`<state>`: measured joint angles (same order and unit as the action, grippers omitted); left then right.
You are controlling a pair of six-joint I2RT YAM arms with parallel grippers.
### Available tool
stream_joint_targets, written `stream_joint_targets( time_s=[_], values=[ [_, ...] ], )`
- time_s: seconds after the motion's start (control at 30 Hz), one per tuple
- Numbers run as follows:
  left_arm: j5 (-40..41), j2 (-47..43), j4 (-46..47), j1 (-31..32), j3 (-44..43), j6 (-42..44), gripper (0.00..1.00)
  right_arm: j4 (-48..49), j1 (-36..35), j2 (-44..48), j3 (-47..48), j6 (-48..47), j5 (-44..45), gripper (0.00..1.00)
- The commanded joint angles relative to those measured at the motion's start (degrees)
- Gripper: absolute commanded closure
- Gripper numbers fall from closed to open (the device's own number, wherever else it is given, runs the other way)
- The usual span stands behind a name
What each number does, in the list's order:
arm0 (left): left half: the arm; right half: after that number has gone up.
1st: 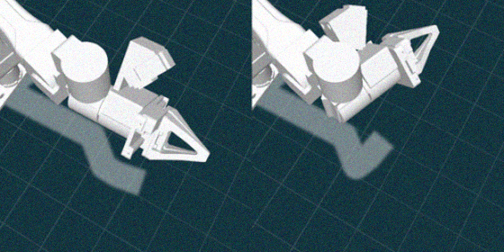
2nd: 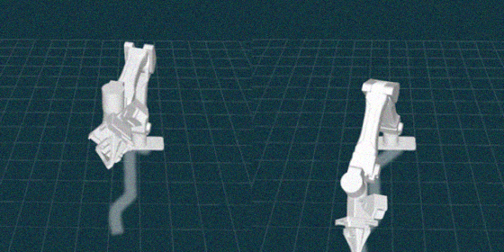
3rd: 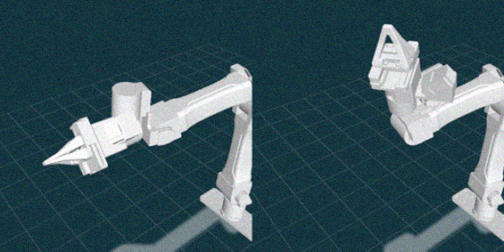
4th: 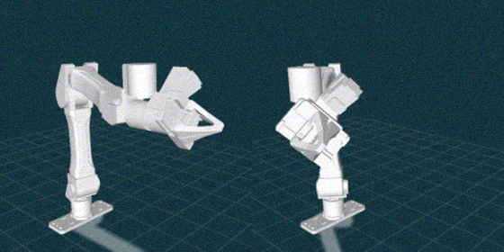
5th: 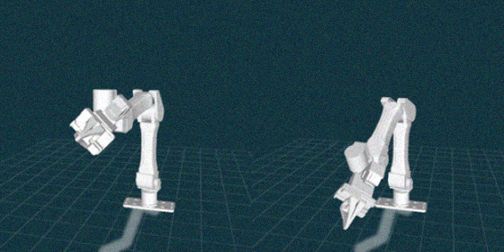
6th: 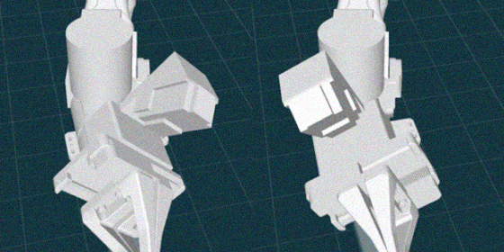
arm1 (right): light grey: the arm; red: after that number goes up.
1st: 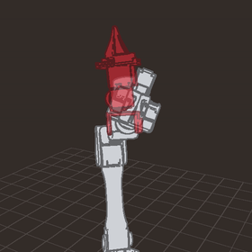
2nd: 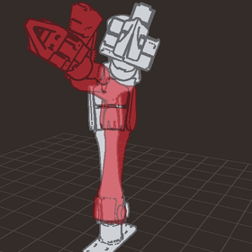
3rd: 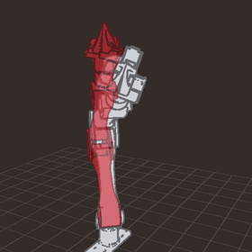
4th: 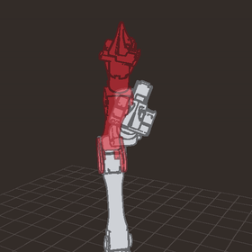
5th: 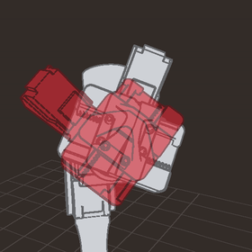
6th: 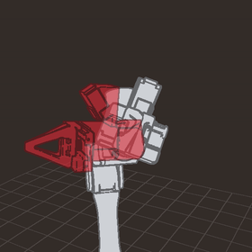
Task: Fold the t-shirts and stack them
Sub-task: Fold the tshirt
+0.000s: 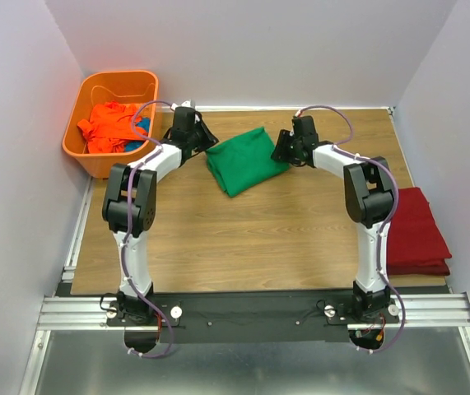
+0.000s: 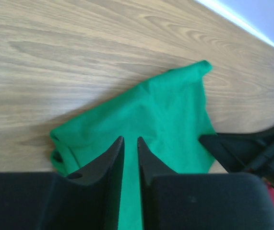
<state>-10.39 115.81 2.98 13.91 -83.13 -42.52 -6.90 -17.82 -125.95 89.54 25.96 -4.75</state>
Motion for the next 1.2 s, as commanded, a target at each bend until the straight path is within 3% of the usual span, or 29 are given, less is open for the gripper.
stream_joint_targets(
  time_s=[0.0,0.1,0.2,0.57,0.83,0.97,1.17],
  values=[
    [3.8,4.7,-5.3,-0.6,-5.0,2.0,0.8,-1.5,-0.5,0.9,-3.9,1.2,2.6,0.41],
    [4.8,9.1,-8.2,-0.6,-8.6,2.7,0.88,-1.5,-0.5,1.7,-5.9,2.3,1.3,0.44],
    [5.6,11.3,-11.5,-0.8,-11.9,3.1,0.99,-1.5,-0.5,3.4,-7.5,3.7,0.4,0.54],
    [3.8,13.6,-13.4,-2.0,-11.9,4.4,1.0,-0.8,-0.6,14.5,-19.6,7.7,-6.5,0.64],
    [1.2,3.2,-10.6,-1.8,-3.3,4.4,1.0,1.1,-0.7,29.3,-37.3,8.8,-9.6,0.64],
    [1.9,-4.6,-9.8,-1.4,2.9,5.2,0.79,1.1,-0.7,36.9,-42.9,9.1,-9.6,0.63],
    [1.8,-14.0,-9.0,2.6,11.1,7.5,0.74,-1.1,-0.7,43.5,-43.0,9.9,-6.9,0.47]
  ],
)
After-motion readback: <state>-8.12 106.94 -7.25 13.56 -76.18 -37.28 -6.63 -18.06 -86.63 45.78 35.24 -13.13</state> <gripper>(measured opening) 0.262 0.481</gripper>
